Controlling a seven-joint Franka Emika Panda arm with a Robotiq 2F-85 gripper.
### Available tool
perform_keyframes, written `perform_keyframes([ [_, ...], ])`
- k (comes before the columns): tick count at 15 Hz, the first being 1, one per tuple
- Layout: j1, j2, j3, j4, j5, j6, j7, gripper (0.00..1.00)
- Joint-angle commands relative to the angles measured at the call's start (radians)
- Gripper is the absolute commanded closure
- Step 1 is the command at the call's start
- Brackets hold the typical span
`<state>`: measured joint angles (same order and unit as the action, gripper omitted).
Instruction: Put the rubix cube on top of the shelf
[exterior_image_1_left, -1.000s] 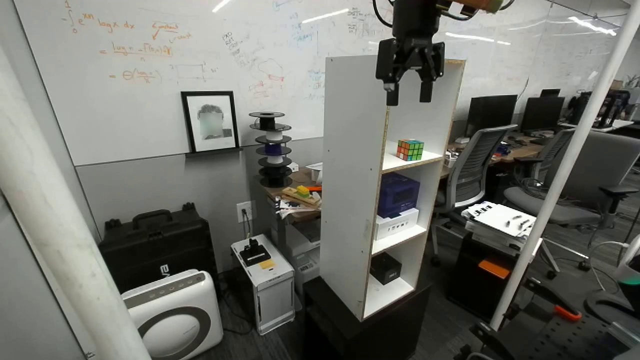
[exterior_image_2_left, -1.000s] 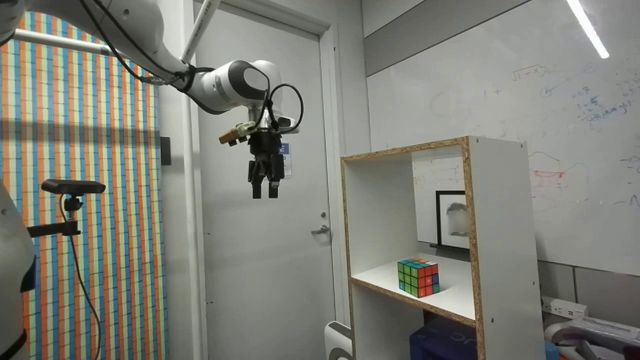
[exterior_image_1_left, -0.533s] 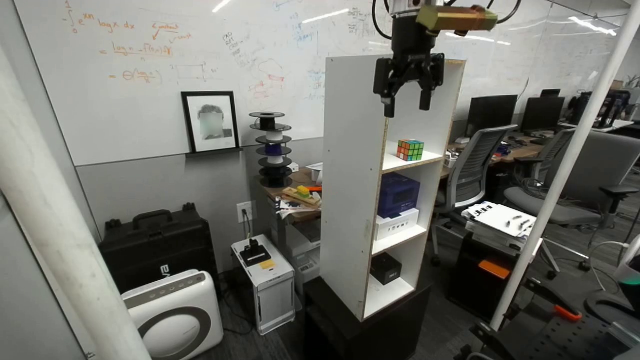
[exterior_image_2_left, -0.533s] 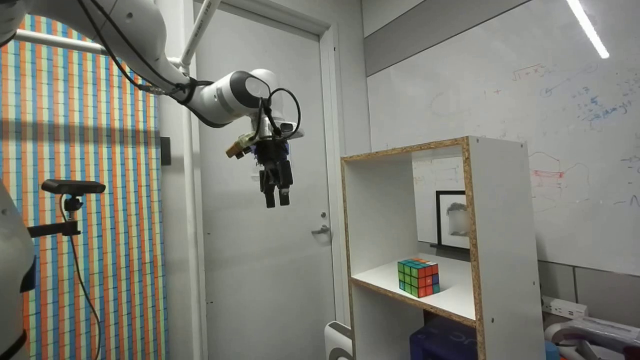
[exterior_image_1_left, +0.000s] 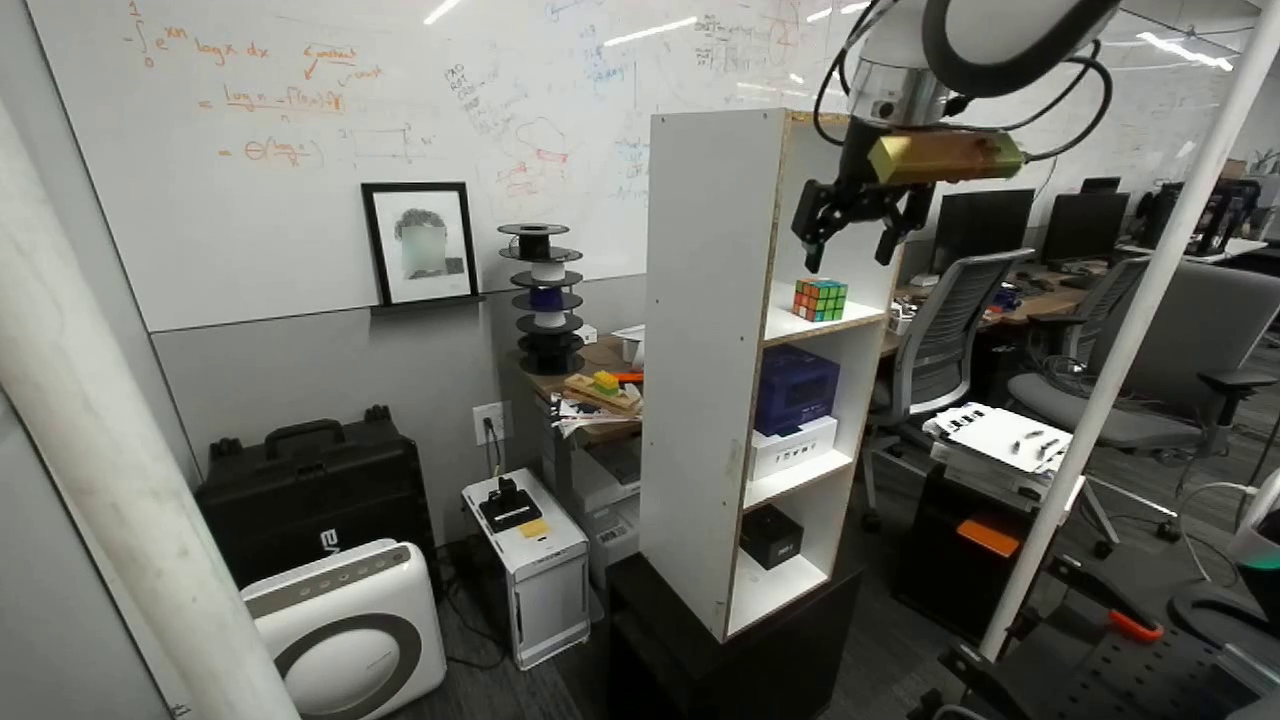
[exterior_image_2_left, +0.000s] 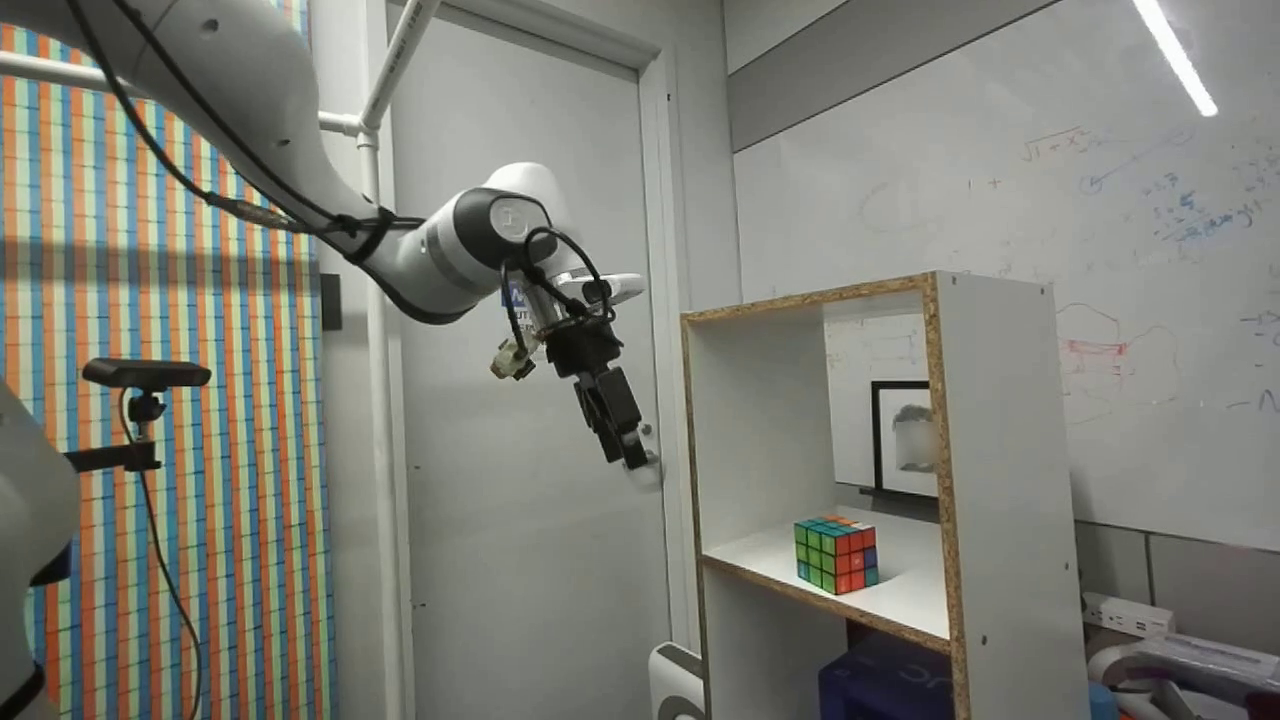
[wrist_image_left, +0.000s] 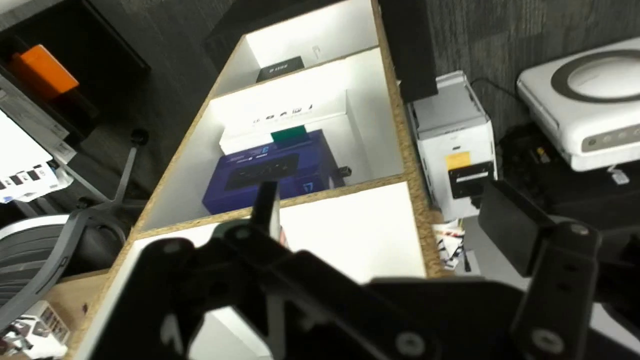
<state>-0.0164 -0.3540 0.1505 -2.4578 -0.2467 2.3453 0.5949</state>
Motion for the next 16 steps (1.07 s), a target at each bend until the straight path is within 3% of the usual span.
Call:
perform_keyframes([
  [1,-0.083,-0.103,-0.030,-0.146,-0.050,0.184,0.028,0.00],
  [4,-0.202,-0.094,-0.041,-0.190,-0.115,0.341,0.036,0.00],
  [8,-0.336,0.010,-0.023,-0.144,-0.166,0.469,0.043,0.00],
  [13,-0.422,0.181,0.047,-0.021,-0.246,0.496,0.133,0.00],
  [16,-0.435,0.281,0.083,0.075,-0.317,0.477,0.226,0.00],
])
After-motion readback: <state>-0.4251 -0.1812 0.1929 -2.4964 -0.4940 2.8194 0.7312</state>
